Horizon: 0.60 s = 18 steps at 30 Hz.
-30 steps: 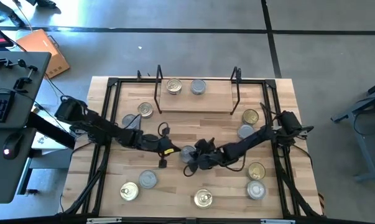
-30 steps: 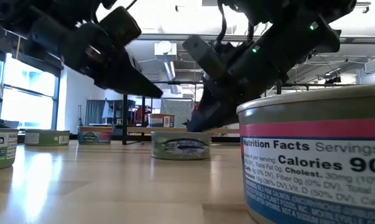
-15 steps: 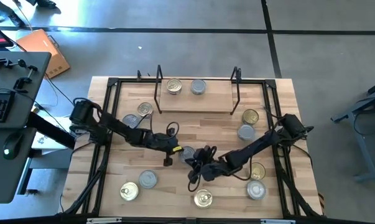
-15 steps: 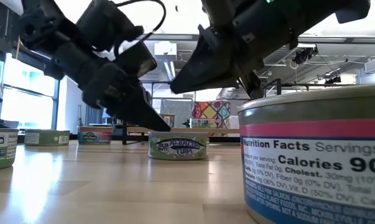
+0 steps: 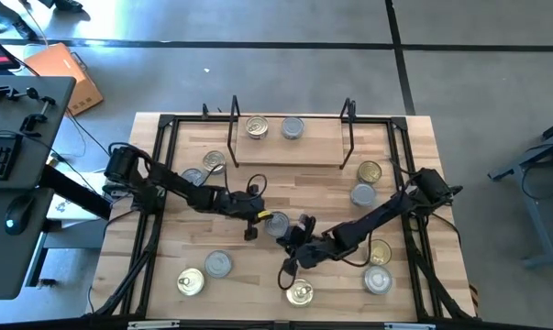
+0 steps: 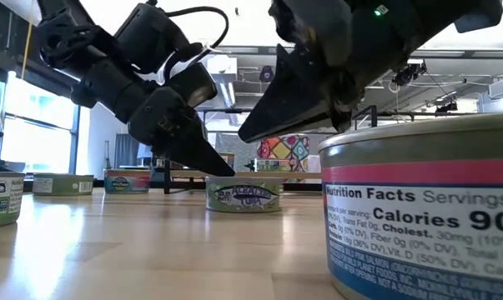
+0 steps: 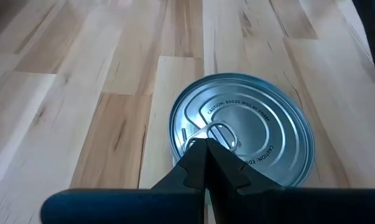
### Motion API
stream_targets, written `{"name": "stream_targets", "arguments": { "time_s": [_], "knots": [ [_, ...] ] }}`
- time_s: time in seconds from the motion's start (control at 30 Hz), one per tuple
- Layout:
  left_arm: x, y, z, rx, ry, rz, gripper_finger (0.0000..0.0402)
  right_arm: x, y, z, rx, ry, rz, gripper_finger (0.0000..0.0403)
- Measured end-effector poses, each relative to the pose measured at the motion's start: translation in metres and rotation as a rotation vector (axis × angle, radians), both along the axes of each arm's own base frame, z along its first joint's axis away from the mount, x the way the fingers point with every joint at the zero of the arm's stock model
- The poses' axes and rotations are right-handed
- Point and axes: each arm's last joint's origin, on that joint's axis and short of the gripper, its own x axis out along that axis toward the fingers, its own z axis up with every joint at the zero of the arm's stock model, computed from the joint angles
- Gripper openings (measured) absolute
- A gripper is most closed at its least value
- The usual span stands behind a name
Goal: Stack canned seafood by type on shelf
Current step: Put the green tuna can on the shelf
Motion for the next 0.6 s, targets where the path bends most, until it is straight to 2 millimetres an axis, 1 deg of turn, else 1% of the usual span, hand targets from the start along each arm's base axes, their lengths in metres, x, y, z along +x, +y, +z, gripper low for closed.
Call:
{"name": "stream_targets", "arguments": {
  "time_s": [0.1,0.2,0.3,0.37,0.47,0.6],
  "knots": [
    [-0.001,0.003,-0.001,-0.014,0.017,-0.010,0.0000,0.000,0.000,0.000,-0.105,0.023,0.072,0.0065],
    [-0.001,0.004,-0.001,-0.019,0.016,-0.013,0.0000,0.000,-0.001,0.000,-0.221,0.053,0.138,0.0125],
    [-0.001,0.001,0.004,-0.021,-0.009,-0.023,0.0000,0.000,-0.003,0.000,-0.287,0.056,0.126,0.0182],
    [-0.002,-0.002,0.009,-0.023,-0.026,-0.033,0.0000,0.000,-0.004,0.000,-0.300,0.056,0.114,0.0211],
    [-0.005,-0.006,0.017,-0.029,-0.039,-0.051,0.0000,0.000,-0.004,0.001,-0.295,0.051,0.107,0.0240],
    [-0.003,-0.006,0.023,-0.014,-0.085,-0.044,0.0000,0.000,-0.004,0.001,-0.275,0.045,0.093,0.0249]
  ]
}}
